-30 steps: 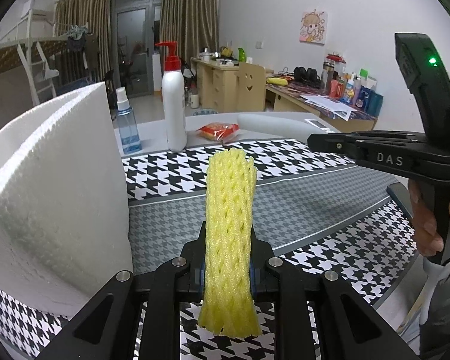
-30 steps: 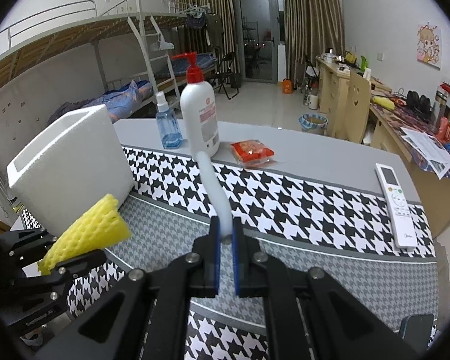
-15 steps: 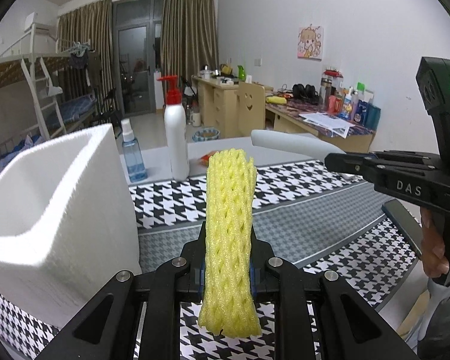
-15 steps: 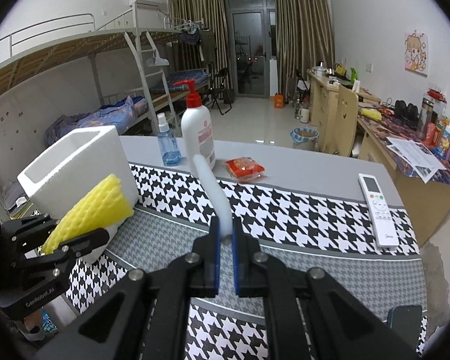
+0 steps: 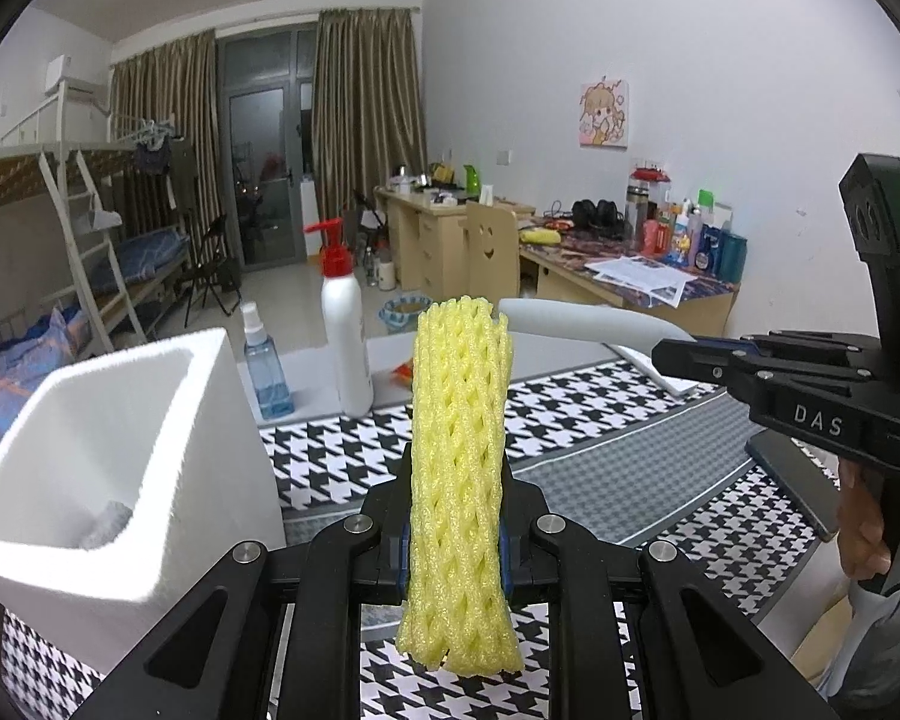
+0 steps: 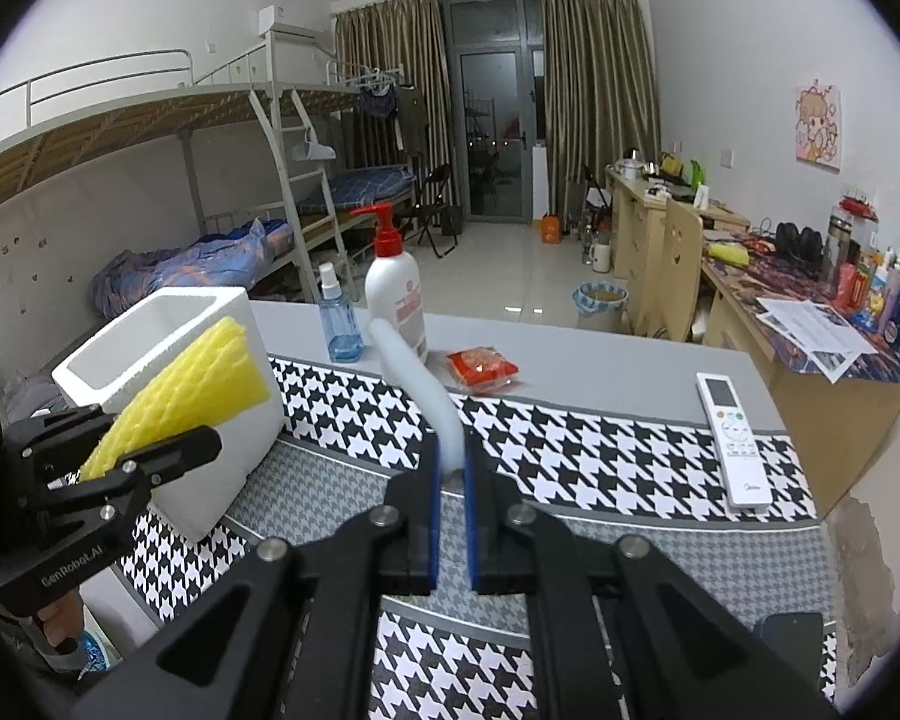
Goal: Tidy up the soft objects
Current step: 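Carry the sleeve with the left gripper while the right carries the foam roll toward the foam box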
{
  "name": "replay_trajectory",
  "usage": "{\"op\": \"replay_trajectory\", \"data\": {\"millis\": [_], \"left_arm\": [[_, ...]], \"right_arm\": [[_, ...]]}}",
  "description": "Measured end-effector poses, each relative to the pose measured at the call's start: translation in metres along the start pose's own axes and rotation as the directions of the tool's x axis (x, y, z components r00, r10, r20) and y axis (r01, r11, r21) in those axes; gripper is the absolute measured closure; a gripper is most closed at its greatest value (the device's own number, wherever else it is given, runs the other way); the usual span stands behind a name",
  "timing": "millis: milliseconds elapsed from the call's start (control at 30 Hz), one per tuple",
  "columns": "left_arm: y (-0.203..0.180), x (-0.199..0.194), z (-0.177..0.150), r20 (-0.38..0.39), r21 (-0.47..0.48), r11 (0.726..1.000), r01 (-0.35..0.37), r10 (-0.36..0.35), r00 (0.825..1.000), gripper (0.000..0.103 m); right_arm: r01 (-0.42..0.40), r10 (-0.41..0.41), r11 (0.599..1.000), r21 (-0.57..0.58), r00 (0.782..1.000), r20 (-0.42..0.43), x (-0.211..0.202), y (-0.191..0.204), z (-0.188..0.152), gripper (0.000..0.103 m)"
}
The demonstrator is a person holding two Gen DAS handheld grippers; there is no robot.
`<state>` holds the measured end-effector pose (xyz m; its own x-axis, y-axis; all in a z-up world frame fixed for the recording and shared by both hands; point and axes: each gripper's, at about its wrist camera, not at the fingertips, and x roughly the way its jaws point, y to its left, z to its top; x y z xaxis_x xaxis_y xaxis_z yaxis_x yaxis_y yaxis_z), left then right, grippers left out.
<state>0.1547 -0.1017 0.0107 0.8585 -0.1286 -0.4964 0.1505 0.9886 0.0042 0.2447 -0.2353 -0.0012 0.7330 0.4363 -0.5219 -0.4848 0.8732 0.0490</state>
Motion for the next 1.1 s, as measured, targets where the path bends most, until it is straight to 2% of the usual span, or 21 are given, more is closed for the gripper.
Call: {"op": "replay_trajectory", "data": {"millis": [400,933,1100], "left_arm": [[0.001,-0.012,0.014,0.050,0.017,1.000,-0.002,0.002,0.999,0.082],[0.020,-0.025,0.028,0.118,0.014,1.000,-0.002,0.000,0.993,0.082],[0.024,-0.026,0.029,0.119,0.020,1.000,0.013,-0.015,0.993,0.082]], "right_arm": [[-0.014,0.013,1.000,0.017,0.998,0.054,-0.012,0.004,0.006,0.094],[-0.023,0.020,0.999,0.025,0.993,0.117,-0.018,0.018,0.017,0.094],[-0.028,0.023,0.999,0.037,0.991,0.130,-0.017,0.022,0.019,0.094]]}}
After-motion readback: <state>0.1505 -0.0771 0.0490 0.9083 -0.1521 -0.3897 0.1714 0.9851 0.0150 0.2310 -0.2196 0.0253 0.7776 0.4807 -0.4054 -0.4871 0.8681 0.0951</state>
